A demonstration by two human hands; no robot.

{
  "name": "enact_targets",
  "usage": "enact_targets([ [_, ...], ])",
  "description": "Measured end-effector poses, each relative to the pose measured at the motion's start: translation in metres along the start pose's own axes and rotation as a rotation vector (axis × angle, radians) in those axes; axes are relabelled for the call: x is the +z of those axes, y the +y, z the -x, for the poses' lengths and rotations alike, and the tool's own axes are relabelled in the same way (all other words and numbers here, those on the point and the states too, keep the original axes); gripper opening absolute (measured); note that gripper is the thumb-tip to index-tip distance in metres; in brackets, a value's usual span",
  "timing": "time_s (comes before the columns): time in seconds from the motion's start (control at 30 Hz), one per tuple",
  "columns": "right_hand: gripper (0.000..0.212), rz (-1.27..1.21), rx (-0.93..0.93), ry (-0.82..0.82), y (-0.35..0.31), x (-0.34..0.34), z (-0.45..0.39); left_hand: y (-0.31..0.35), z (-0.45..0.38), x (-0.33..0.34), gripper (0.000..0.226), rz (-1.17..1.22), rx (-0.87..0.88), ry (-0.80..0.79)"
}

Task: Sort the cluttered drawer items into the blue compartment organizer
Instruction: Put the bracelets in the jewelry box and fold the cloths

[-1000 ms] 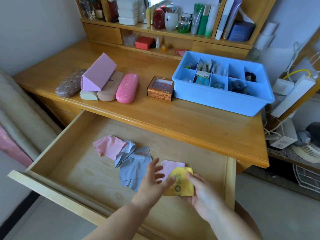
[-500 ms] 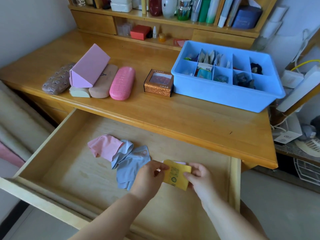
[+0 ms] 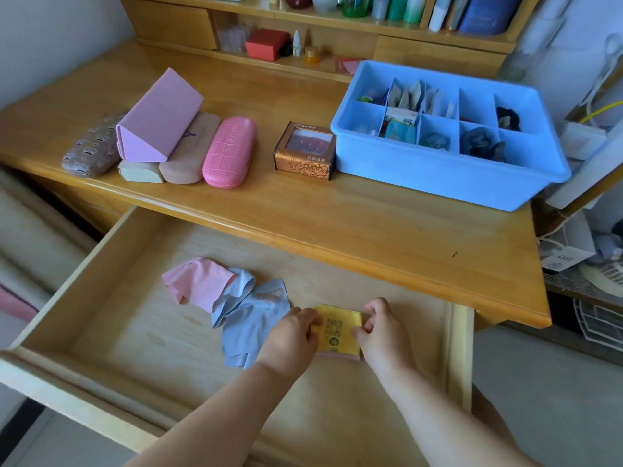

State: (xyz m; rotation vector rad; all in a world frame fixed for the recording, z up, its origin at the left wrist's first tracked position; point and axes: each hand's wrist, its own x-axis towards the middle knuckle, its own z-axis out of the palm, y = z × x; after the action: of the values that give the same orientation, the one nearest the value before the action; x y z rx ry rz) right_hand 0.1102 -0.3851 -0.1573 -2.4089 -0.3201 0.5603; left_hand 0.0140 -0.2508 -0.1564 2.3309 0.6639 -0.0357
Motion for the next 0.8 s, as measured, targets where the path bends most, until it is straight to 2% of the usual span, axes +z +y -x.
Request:
enact_targets([
  [0.1,0.023,0.018,-0.034,0.040,-0.005,-0.008,0.005,0.003,0.003,-0.003,0.032,-0.089,0.022,-0.011],
  [0.17,0.015,0.022,-0.168,0.110,-0.006,-0.014,0.016,0.000,0.008,-0.011,0.026,-0.090,0.025,0.074],
  [0.27,0.009,0.013,-0.337,0.008,-0.001,-0.019,0.041,-0.020,0.012,-0.030,0.021,-0.052,-0.048,0.173],
  [0.37,0.023,0.027,-0.336,-0.155,0.008,-0.016,0.062,-0.040,0.014,-0.043,0.029,-0.265,-0.120,0.044],
  [0.47,0.026,0.124,-0.280,-0.282,0.015,-0.008,0.070,-0.047,0.015,-0.043,0.035,-0.332,-0.111,-0.077],
  [0.6,0.020,0.137,-0.259,-0.314,0.018,-0.001,0.068,-0.044,0.013,-0.050,0.021,-0.428,-0.109,-0.089],
  [0.7,0.030,0.130,-0.256,-0.323,0.014,0.000,0.066,-0.044,0.016,-0.058,0.019,-0.301,-0.070,-0.043],
  [0.77,0.029,0.121,-0.272,-0.327,0.008,0.001,0.064,-0.045,0.019,-0.068,0.026,-0.173,-0.083,-0.024],
  [0.8,0.028,0.114,-0.290,-0.329,0.003,0.002,0.063,-0.047,0.018,-0.073,0.025,-0.106,-0.101,0.037],
])
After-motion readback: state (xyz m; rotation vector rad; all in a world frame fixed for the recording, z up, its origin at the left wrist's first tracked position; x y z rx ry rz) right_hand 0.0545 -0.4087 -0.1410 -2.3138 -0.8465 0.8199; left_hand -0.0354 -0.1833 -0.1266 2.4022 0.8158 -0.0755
